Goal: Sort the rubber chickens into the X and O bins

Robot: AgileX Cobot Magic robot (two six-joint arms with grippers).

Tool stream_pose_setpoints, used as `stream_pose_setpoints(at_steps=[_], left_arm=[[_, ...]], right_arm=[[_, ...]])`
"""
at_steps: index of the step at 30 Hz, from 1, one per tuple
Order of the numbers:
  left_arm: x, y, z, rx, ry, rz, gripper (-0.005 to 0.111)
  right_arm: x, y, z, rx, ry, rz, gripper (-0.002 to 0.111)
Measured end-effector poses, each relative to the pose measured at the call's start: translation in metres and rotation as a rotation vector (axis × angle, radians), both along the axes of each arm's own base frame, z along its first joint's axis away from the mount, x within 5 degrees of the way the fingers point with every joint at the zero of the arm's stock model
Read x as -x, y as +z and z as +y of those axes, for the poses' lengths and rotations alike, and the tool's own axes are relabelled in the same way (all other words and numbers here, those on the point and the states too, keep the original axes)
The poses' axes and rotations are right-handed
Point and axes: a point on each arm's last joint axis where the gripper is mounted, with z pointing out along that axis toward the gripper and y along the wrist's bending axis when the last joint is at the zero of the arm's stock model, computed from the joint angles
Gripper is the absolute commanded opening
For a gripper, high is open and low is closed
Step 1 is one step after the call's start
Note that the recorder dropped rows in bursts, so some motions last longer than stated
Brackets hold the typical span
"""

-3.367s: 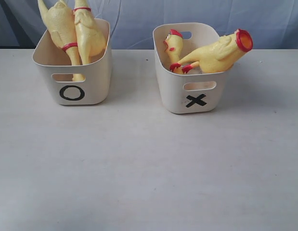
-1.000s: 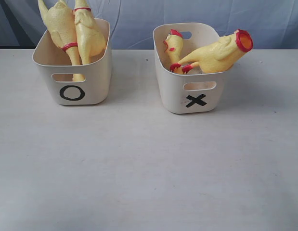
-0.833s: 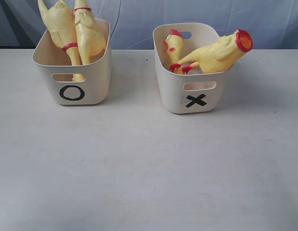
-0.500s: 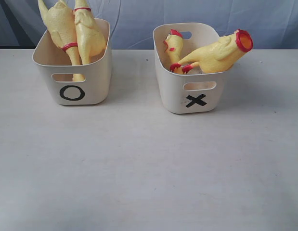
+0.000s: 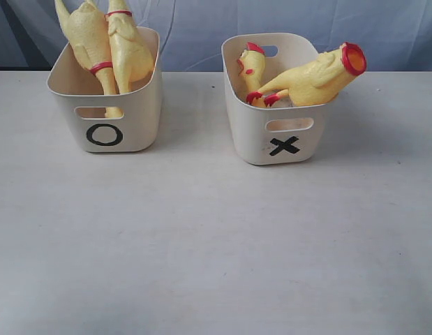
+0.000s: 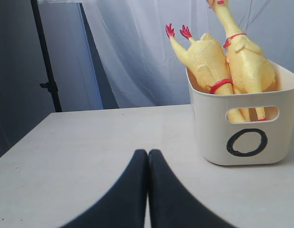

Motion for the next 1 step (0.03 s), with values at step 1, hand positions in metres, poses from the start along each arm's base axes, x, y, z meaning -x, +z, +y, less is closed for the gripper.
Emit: stream_pose_setpoints(at_steps=[1], left_arm=[[0.0000,0.0000,0.0000,0.000,0.000,0.000,0.000]], right_arm=[[0.0000,0.0000,0.0000,0.000,0.000,0.000,-0.001]])
